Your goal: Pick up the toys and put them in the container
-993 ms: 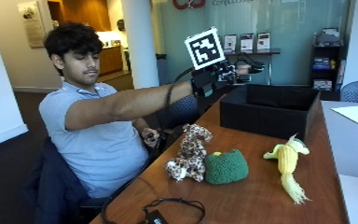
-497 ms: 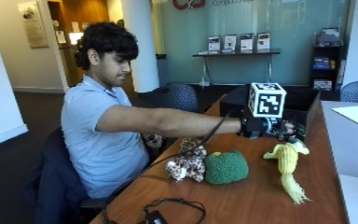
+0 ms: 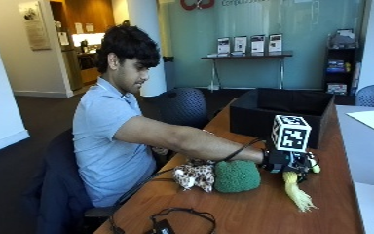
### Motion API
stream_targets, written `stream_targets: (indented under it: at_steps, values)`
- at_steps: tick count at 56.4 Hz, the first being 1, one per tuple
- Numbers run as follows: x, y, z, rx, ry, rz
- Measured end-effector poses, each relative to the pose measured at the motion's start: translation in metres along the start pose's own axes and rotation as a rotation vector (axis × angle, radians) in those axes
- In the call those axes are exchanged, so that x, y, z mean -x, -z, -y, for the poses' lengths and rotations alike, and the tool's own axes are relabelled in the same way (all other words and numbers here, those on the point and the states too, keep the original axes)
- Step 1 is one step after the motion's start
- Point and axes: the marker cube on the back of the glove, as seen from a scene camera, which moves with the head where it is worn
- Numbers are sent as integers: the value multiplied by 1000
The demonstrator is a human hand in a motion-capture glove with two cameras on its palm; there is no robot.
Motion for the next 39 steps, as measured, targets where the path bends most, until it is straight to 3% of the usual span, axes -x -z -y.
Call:
stream_targets:
  at_steps: [20, 29, 39]
  values:
    - [3, 30, -7, 65, 70, 167]
    - [25, 86, -11, -2, 70, 182]
    - [94, 189, -26, -132, 135, 139]
